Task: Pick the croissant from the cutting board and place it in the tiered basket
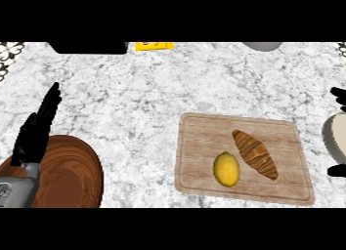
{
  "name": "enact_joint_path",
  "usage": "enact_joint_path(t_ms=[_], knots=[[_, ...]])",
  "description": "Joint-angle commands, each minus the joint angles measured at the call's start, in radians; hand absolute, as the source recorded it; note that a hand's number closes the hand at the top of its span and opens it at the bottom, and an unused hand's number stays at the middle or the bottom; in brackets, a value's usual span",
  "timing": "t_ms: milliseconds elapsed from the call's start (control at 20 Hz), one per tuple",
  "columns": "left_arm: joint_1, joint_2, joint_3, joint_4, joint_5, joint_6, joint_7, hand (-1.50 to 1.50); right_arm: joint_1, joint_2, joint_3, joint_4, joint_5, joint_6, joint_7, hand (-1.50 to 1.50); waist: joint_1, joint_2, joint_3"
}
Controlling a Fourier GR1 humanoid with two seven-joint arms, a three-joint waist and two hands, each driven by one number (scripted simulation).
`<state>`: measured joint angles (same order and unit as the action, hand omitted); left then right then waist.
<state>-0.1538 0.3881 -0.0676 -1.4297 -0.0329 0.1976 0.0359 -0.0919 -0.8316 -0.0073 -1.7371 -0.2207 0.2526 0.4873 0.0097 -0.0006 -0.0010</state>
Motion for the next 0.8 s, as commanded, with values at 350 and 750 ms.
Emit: enact_joint_path(t_ms=[350,750], knots=[[0.000,-0.033,0.006,-0.002,-0.036,-0.010,0.023,0.00,-0.297,0.108,0.187,0.071,0.062,0.072,0.412,-1.50,0.002,0.002,0.000],[-0.002,-0.031,0.052,0.005,-0.032,-0.054,0.007,0.00,-0.268,0.186,0.246,0.037,0.131,0.121,0.530,-1.50,-0.010,-0.001,0.001]])
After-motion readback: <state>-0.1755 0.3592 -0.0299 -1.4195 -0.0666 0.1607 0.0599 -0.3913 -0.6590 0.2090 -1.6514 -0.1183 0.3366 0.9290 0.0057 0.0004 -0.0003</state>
